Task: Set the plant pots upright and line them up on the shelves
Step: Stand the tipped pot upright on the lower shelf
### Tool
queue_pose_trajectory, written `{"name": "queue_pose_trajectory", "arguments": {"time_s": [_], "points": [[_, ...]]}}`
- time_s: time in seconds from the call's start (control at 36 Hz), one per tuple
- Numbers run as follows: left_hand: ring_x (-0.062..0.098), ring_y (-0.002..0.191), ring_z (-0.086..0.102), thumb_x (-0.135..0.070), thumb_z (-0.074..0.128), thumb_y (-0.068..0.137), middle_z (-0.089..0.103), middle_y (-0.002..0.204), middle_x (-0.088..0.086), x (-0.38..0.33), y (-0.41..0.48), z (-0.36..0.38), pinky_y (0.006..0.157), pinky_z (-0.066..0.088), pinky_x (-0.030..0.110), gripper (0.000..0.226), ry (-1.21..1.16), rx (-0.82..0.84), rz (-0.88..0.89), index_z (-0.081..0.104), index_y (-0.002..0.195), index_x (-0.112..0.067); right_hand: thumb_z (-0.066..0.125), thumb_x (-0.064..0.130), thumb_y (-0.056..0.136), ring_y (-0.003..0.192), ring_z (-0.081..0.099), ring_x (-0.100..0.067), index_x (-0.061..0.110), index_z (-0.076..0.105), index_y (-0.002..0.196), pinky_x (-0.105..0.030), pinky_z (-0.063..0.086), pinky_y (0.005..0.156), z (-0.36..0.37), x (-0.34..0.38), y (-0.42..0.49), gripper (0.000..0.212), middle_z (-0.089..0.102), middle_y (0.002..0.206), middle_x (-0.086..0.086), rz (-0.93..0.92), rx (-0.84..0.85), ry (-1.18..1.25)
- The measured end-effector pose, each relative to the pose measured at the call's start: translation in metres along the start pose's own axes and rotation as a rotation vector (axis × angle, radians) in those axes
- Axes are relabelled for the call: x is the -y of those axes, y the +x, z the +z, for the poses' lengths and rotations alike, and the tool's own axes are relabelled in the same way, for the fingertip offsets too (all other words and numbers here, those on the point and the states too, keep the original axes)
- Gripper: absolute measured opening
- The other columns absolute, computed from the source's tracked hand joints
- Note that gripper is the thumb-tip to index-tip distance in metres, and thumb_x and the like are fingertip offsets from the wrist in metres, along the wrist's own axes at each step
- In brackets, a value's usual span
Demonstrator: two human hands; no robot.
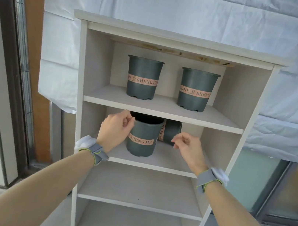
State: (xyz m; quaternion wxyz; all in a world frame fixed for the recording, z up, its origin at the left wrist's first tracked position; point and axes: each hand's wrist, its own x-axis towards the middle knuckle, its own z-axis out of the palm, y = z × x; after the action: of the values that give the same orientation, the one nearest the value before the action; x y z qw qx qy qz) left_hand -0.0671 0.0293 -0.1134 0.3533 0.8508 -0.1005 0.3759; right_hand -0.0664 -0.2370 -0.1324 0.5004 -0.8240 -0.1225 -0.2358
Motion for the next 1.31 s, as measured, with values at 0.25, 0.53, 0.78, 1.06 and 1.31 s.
{"name": "queue_pose_trajectory", "arguments": {"time_s": [0.25, 0.53, 0.78, 1.06, 1.31], "points": [[0.034, 0.111, 0.055, -0.029, 0.079, 0.08, 0.057, 0.116, 0.014, 0.051, -0.001, 0.026, 0.09, 0.045, 0.037, 0.061, 0.012, 0.479, -0.304, 0.045, 0.126, -0.008, 0.066, 0.052, 0.088, 0.134, 0.046, -0.022, 0.015, 0.03, 0.152, -0.034, 0.035, 0.115, 0.065, -0.006, 0.008, 0.082, 0.039, 0.146, -0.01, 0.178, 0.279, -0.047], [0.023, 0.14, 0.039, -0.019, 0.093, 0.067, 0.039, 0.15, 0.006, 0.077, 0.015, 0.054, 0.102, 0.037, 0.03, 0.11, -0.29, 0.616, -0.392, 0.023, 0.15, -0.006, 0.086, 0.048, 0.069, 0.145, 0.021, -0.019, 0.023, 0.008, 0.158, -0.043, 0.025, 0.122, 0.105, -0.013, 0.02, 0.121, 0.026, 0.153, -0.004, 0.196, 0.147, 0.121], [0.026, 0.134, 0.042, -0.044, 0.093, 0.039, 0.049, 0.137, 0.003, 0.097, 0.008, 0.069, 0.112, 0.041, 0.046, 0.136, -0.36, 0.581, -0.406, 0.022, 0.15, -0.011, 0.091, 0.05, 0.057, 0.147, 0.025, -0.019, 0.022, 0.007, 0.158, -0.046, 0.027, 0.122, 0.128, -0.027, 0.034, 0.134, 0.024, 0.158, -0.002, 0.201, 0.224, 0.198], [0.036, 0.12, 0.057, -0.044, 0.093, 0.037, 0.053, 0.125, 0.018, 0.12, 0.013, 0.079, 0.097, 0.052, 0.057, 0.105, -0.45, 0.422, -0.449, 0.029, 0.117, -0.019, 0.09, 0.034, 0.069, 0.128, 0.05, 0.002, 0.021, 0.02, 0.155, -0.02, 0.043, 0.104, 0.143, -0.036, 0.053, 0.112, 0.05, 0.14, 0.015, 0.227, 0.26, 0.342], [0.026, 0.128, 0.054, -0.043, 0.093, 0.045, 0.053, 0.135, 0.008, 0.124, 0.015, 0.089, 0.107, 0.047, 0.052, 0.116, -0.539, 0.377, -0.438, 0.014, 0.13, -0.037, 0.081, 0.03, 0.082, 0.11, 0.059, 0.004, 0.018, 0.043, 0.142, -0.002, 0.046, 0.077, 0.139, -0.04, 0.057, 0.072, 0.059, 0.118, 0.012, 0.17, 0.123, 0.307]]}}
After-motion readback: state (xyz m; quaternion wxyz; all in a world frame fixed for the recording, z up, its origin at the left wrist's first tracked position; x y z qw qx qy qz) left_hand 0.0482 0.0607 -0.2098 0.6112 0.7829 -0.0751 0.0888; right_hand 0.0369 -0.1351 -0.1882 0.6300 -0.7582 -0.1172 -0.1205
